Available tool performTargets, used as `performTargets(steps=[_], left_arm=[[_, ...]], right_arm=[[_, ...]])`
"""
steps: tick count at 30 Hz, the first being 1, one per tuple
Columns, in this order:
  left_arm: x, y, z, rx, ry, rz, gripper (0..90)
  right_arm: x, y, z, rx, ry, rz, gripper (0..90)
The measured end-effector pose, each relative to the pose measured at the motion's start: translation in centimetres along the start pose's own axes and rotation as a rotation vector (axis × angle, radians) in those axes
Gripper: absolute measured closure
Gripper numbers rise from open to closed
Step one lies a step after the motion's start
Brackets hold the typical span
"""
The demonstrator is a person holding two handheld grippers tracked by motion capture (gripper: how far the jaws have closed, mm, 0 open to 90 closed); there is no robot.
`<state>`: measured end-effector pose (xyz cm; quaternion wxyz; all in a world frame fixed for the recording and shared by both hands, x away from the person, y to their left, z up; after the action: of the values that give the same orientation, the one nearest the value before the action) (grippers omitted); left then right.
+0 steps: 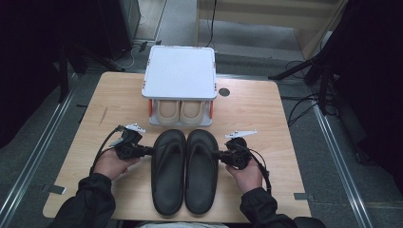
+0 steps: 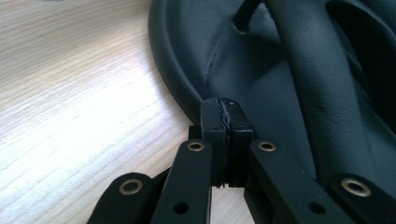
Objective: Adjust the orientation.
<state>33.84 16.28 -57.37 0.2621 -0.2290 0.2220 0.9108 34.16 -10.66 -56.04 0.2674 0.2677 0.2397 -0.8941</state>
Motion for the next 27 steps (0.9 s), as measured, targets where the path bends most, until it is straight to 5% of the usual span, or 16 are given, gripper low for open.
performTargets(steps=[13,27], left_arm=[[-0.8,0.7,1.1,0.014,0.050,-0.005,78.5],[-1.6,1.1,2.8,0.034,0.105,-0.021,55.9]], right_arm=[[-0.6,0.2,0.4,-0.013,0.039,0.001,81.3],[-1.4,-2.9,3.2,-0.007,0.132,0.027,68.4]])
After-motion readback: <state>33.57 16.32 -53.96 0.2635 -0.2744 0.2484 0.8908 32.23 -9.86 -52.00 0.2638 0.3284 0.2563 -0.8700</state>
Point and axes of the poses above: each handheld gripper's, and its own axes: z roughly backward along the jaws, x roughly out of its underside, y roughly to its right, the point moved 8 cm from there along -z, roughly forward along the jaws, and after that the axes turned 1 degree about z, right-handed, at the moved point
